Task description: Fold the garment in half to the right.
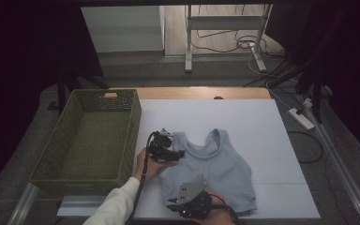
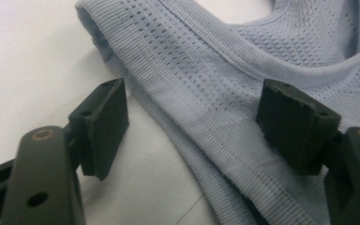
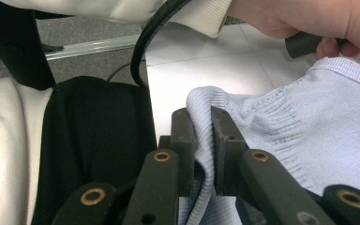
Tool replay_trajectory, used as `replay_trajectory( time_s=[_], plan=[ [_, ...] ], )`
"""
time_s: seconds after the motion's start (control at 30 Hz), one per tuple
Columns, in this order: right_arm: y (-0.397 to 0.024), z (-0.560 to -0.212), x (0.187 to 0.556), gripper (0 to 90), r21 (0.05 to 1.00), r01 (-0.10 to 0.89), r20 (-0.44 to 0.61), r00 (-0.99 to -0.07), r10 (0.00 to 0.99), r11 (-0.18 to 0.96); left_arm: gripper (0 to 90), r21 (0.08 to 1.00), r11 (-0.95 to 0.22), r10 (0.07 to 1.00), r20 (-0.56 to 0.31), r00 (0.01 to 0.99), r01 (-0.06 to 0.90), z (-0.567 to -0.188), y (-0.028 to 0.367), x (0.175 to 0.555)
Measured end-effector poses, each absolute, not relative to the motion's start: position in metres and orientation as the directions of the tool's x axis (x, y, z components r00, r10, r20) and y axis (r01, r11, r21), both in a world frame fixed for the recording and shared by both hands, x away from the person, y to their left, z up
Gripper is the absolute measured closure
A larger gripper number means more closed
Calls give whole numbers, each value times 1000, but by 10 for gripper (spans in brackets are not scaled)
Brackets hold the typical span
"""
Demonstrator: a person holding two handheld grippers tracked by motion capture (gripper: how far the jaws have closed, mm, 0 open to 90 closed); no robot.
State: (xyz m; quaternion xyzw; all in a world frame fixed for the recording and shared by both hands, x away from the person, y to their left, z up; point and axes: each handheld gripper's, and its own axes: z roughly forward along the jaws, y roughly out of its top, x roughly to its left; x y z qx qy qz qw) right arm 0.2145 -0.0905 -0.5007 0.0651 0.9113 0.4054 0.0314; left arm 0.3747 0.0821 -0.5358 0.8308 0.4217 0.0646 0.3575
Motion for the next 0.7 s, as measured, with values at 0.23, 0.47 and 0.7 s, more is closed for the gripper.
replay_trajectory(
  time_s=[0.23, 0.47, 0.7],
  plan=[
    [-91, -500, 215, 811, 743, 96, -1, -989, 145, 662, 388, 664, -370, 732, -221, 644, 649, -537, 82, 370],
    [-91, -500, 215, 811, 743, 97, 0, -990, 144, 662, 530, 676, -387, 732, -189, 655, 628, -538, 80, 364],
    [-92, -500, 215, 811, 743, 96, -1, -990, 144, 663, 739, 687, -367, 727, -208, 654, 627, -541, 80, 361]
  ],
)
